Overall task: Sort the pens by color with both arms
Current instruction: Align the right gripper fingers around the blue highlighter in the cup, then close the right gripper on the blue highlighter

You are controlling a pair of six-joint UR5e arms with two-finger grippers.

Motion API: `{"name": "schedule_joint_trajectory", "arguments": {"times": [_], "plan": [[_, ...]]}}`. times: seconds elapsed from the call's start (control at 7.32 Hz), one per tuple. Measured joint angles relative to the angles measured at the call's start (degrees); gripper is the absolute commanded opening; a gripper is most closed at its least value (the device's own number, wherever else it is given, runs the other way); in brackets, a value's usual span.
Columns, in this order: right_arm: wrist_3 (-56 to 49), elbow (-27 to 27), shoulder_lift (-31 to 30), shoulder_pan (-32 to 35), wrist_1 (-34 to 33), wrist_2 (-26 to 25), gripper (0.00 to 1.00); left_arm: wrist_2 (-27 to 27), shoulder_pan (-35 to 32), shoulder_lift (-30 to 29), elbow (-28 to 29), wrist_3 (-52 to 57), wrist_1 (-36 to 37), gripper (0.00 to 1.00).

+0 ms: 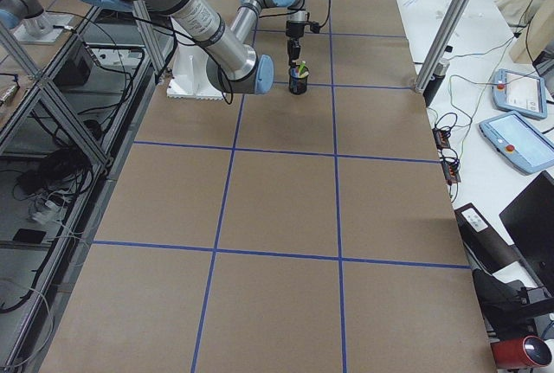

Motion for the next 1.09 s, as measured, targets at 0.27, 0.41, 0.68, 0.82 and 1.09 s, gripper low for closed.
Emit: {"name": "schedule_joint_trajectory", "arguments": {"times": [0.27,0.41,0.68,0.82,1.09], "plan": [[0.04,0.08,0.15,0.06,0.08,-0.64,0.49,0.0,0.0,0.0,0.01,0.0,0.0,1.0],[0.01,0.07,0.17,0.06,0.15,-0.99,0.45,0.0,0.0,0.0,0.02,0.0,0.0,1.0],[-0.01,-0.01,0.22,0.07,0.26,-1.21,0.37,0.0,0.0,0.0,0.06,0.0,0.0,1.0],[-0.02,-0.03,0.22,0.08,0.33,-1.23,0.34,0.0,0.0,0.0,0.05,0.0,0.0,1.0],[-0.02,-0.11,0.21,0.13,0.53,-1.22,0.29,0.0,0.0,0.0,0.02,0.0,0.0,1.0]]}}
